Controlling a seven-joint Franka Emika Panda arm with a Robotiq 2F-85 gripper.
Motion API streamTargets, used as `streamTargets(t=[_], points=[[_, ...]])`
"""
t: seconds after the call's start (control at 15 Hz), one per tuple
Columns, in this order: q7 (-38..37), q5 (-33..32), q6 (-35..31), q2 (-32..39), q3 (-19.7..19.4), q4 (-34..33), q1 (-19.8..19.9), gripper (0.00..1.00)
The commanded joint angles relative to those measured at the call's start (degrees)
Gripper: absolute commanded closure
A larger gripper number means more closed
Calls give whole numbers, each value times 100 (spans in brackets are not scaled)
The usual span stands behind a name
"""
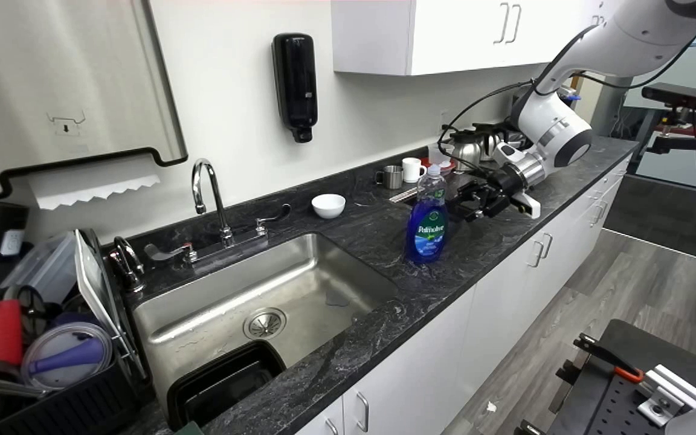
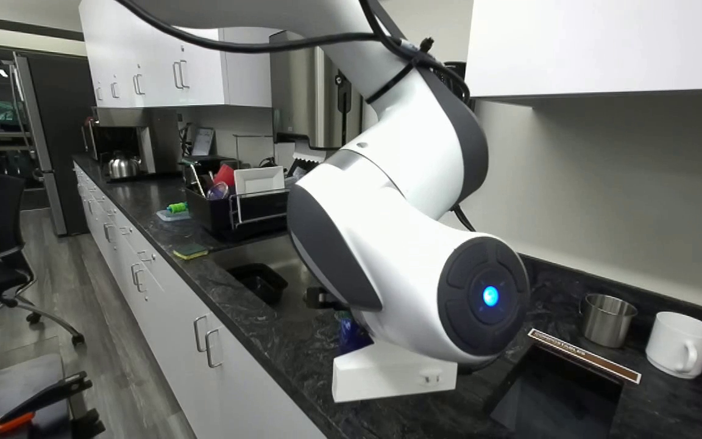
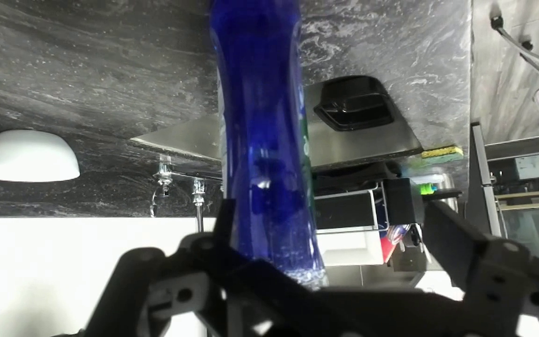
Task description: Pour some of the soap in the sink
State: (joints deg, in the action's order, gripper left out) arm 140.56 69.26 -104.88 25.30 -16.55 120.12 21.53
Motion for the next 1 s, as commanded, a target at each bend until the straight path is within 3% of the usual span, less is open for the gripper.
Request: streamTargets(t=[0.0, 0.27, 0.93], points=[[410, 78, 397, 203, 76, -166, 198, 0], [672, 176, 665, 322, 83, -244, 266, 0], [1042, 907, 538, 756, 218, -486, 120, 0]])
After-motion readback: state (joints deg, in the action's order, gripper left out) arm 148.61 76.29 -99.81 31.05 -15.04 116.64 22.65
